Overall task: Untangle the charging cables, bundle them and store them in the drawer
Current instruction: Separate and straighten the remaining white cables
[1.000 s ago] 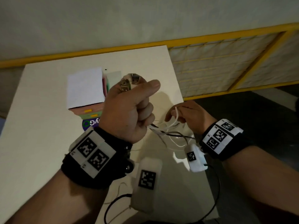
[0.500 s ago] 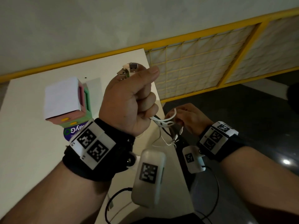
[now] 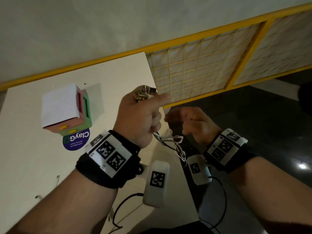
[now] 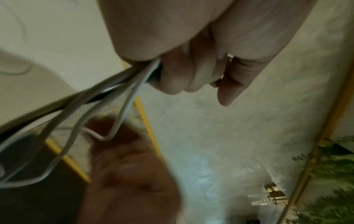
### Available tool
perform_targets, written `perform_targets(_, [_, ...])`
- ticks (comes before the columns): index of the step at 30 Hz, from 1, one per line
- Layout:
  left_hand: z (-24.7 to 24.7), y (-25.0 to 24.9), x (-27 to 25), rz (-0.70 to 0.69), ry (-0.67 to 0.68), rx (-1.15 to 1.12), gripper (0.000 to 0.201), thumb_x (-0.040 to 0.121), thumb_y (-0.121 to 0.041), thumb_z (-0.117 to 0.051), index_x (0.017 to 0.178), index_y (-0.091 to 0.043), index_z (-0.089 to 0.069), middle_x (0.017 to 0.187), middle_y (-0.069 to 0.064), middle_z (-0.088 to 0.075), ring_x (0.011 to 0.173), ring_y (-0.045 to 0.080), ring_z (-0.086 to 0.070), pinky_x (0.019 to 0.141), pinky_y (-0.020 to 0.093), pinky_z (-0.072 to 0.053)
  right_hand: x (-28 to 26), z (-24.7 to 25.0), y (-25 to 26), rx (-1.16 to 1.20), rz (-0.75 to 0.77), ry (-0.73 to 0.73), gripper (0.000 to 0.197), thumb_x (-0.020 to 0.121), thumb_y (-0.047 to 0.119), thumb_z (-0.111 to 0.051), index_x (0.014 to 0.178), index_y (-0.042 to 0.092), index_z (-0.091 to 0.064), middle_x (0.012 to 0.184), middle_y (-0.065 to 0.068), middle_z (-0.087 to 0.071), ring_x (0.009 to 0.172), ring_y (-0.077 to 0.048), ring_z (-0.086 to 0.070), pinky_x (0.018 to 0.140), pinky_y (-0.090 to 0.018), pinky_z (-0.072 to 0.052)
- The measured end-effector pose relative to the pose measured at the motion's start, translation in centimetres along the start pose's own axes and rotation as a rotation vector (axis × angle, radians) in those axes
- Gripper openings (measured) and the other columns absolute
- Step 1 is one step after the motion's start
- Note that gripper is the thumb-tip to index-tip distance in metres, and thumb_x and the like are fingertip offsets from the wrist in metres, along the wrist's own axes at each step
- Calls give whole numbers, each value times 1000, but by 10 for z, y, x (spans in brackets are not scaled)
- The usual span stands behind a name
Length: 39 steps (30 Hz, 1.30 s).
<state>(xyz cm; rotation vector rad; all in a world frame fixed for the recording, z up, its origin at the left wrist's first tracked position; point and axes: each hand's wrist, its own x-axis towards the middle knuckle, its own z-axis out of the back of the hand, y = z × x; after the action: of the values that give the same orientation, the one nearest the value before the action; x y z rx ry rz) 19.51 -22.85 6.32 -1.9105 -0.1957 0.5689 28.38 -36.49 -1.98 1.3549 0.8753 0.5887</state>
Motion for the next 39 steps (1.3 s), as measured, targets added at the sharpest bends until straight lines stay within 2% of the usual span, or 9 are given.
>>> perform_targets(4, [6,13,3,24,0,-67,46,83,-5,-67,59,-18,-30,41,-4,-22,31,12,-16,40,18,-19,-1,-35,26,25,47,311,46,56,0,-61,101,-9,-59,86,-26,-65,79,-37,-66,71,-49,-53])
perform_targets(7, [12,26,2,82,-15,-89,47,81,-9,-71,56,-21,-33,43,-4,-20,32,12,-15,41,19,-16,-3,-59,8,-213,-71,259,24,62,9,-67,78,-7,-60,62,-16,-57,55,-24,-55,58,-38,-48])
perform_targets(12, [23,48,0,150,-43,-134,49,70,-12,-76,46,-22,-34,39,-5,-21,30,11,-15,41,17,-16,-14,-59,-60,-481,-444,81,24,75,25,-70,57,13,-61,57,-1,-59,58,-18,-59,64,-39,-55])
perform_targets(15, [33,51,-1,118,7,-187,45,74,-6,-60,43,-22,-31,38,-6,-22,29,10,-16,41,20,-13,-30,-44,-94,-518,-574,-70,24,74,28,-67,56,13,-66,54,2,-60,59,-19,-64,65,-41,-58])
perform_targets(20, [32,60,-16,73,123,-266,39,75,-4,-49,43,-21,-34,35,-7,-27,28,8,-21,42,20,-16,-36,-36,-111,-532,-632,-171,25,80,31,-63,66,12,-72,62,-1,-66,70,-20,-67,68,-34,-54])
perform_targets(24, [37,63,-18,97,20,-339,35,74,-11,-51,47,-19,-29,35,-5,-25,29,10,-18,41,20,-16,-41,-39,-116,-545,-676,-199,29,84,31,-60,67,10,-71,65,-2,-65,65,-18,-63,59,-27,-46])
perform_targets(33, [30,69,-31,50,82,-335,35,76,-12,-45,45,-19,-32,33,-5,-27,30,11,-18,43,24,-19,-45,-31,-127,-569,-768,-280,27,81,35,-56,70,12,-66,77,-8,-68,71,-27,-65,73,-37,-57])
perform_targets(37, [38,66,-36,117,-52,-303,42,87,-15,-45,47,-18,-33,32,-2,-27,28,12,-18,40,20,-20,-53,-33,-122,-684,-789,-167,29,79,39,-60,68,13,-64,72,-5,-64,64,-23,-63,60,-30,-53])
perform_targets(39, [45,63,-38,149,-124,-310,43,89,-17,-46,47,-18,-33,32,-2,-25,28,12,-16,38,20,-17,-58,-38,-107,-853,-649,-108,23,71,40,-65,68,17,-66,78,-3,-66,75,-22,-65,68,-33,-56])
